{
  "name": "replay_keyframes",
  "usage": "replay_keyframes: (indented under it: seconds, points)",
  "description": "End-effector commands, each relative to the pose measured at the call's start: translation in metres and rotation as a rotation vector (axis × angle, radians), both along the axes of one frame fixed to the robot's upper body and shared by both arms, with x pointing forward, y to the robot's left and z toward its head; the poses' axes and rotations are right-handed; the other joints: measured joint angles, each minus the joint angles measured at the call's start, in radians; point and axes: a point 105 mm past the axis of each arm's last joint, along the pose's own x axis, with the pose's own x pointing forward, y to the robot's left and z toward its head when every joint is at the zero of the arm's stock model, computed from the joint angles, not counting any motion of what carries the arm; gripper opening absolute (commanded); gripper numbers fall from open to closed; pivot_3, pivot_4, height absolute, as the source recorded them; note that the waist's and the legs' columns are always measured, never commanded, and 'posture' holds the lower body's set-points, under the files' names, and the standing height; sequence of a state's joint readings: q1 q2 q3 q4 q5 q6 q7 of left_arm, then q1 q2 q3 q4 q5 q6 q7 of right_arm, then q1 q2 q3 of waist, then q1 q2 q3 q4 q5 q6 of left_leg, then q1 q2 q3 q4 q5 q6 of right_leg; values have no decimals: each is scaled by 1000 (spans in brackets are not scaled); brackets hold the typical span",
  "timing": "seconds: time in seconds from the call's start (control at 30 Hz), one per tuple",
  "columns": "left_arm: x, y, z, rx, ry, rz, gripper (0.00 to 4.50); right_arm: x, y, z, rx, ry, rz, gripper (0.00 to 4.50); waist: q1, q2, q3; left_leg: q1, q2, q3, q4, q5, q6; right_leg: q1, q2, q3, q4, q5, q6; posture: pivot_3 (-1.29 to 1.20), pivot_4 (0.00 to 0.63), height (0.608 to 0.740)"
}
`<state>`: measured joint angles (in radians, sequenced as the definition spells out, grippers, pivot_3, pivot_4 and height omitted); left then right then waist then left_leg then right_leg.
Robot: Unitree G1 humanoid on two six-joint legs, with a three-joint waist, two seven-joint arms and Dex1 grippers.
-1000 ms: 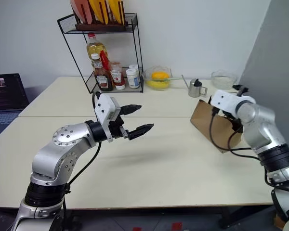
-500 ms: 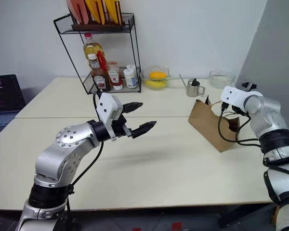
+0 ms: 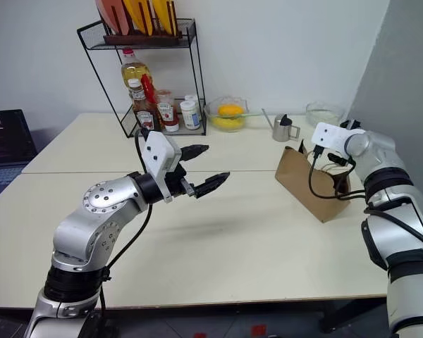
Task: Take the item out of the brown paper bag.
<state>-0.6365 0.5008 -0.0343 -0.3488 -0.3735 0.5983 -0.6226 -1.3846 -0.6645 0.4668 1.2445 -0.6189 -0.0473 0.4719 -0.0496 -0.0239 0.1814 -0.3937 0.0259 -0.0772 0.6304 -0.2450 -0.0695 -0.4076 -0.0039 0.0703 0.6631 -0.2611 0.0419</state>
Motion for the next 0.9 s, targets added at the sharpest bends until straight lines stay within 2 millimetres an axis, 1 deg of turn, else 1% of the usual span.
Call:
replay_keyframes:
  seconds: [0.03, 0.17, 0.23, 0.27, 0.33, 0.37, 0.47, 0.5, 0.57, 0.6, 0.73, 0.83, 0.87, 0.9]
  points:
    - [-7, -5, 19, -7, -94, -5, 4490, 2, 1, 38, -124, -159, 12, 4500, -2, 0, 0, 0, 0, 0, 0, 0, 0, 0, 0, 0, 0, 0, 0, 0, 150, 740]
    - [-7, -3, 17, -2, -104, 19, 4490, 1, 6, 81, -181, -396, 25, 4500, -3, 1, 0, 0, 0, 0, 0, 1, -2, -1, 0, 0, 1, 0, 0, 0, 150, 740]
    - [-8, -3, 17, -7, -103, 26, 4490, -1, 10, 95, -170, -476, 37, 4500, -3, 1, 0, 0, 0, 0, 0, 1, -2, -1, 0, 0, 1, 0, 0, 0, 150, 740]
    - [-9, -3, 17, -11, -102, 28, 4490, -2, 14, 101, -135, -516, 51, 4500, -3, 1, 0, -1, 0, 0, 0, 1, -2, -1, 0, 0, 1, 0, 0, 0, 150, 740]
    - [-10, -3, 16, -15, -97, 30, 4490, -2, 26, 107, -54, -565, 102, 4500, -3, 1, 0, -1, 0, 0, 0, 1, -2, -1, 0, 0, 1, 0, 0, 0, 150, 740]
    - [-10, -3, 16, -14, -95, 30, 4490, -1, 32, 106, 4, -566, 128, 4500, -4, 1, 0, -1, 0, 0, 0, 1, -2, -1, 0, 0, 1, 0, 0, 0, 150, 740]
    - [-11, -2, 15, -10, -93, 30, 4490, 0, 44, 102, 93, -559, 187, 4500, -8, 1, 0, -1, 0, 0, 0, 1, -1, -1, 0, 1, 1, 0, 0, 0, 150, 740]
    - [-11, -2, 15, -9, -93, 30, 4500, -1, 47, 102, 107, -563, 202, 4119, -7, 1, 1, -1, 0, 0, 0, 0, 0, -1, 0, 0, 1, 0, 0, 0, 150, 740]
    - [-11, -1, 15, -7, -93, 29, 4500, -2, 49, 104, 120, -578, 219, 3594, -7, 1, 1, -1, 0, 0, 0, 0, 0, -1, 0, 0, 1, 0, 0, 0, 150, 740]
    - [-10, -1, 16, -7, -93, 28, 4500, -3, 49, 105, 120, -584, 224, 3179, -7, 1, 1, -1, -1, 0, 0, 0, 0, -1, -1, 0, 1, 0, 0, 0, 150, 740]
    - [-10, -1, 14, -1, -88, 22, 4500, -5, 52, 111, 127, -602, 244, 1800, -7, 1, 1, -2, -1, 0, 0, 0, 0, -2, -1, 0, 1, 0, 0, 0, 150, 740]
    - [-10, 1, 13, 6, -88, 24, 4500, -7, 63, 123, 119, -624, 289, 771, -7, 1, 1, -1, -1, 0, 0, 0, 0, -2, -1, 0, 1, 0, 0, 0, 150, 740]
    - [-9, 2, 13, 7, -88, 26, 4500, -8, 67, 126, 119, -628, 303, 354, -7, 2, 1, -1, -1, 0, 0, 0, 0, -2, -1, 1, 1, 0, 0, 0, 150, 740]
    - [-10, 3, 14, 9, -89, 29, 4500, -8, 73, 128, 127, -634, 320, 102, -7, 2, 1, -2, -1, 0, 0, 0, 0, -2, -1, 1, 1, 0, 0, 0, 150, 740]
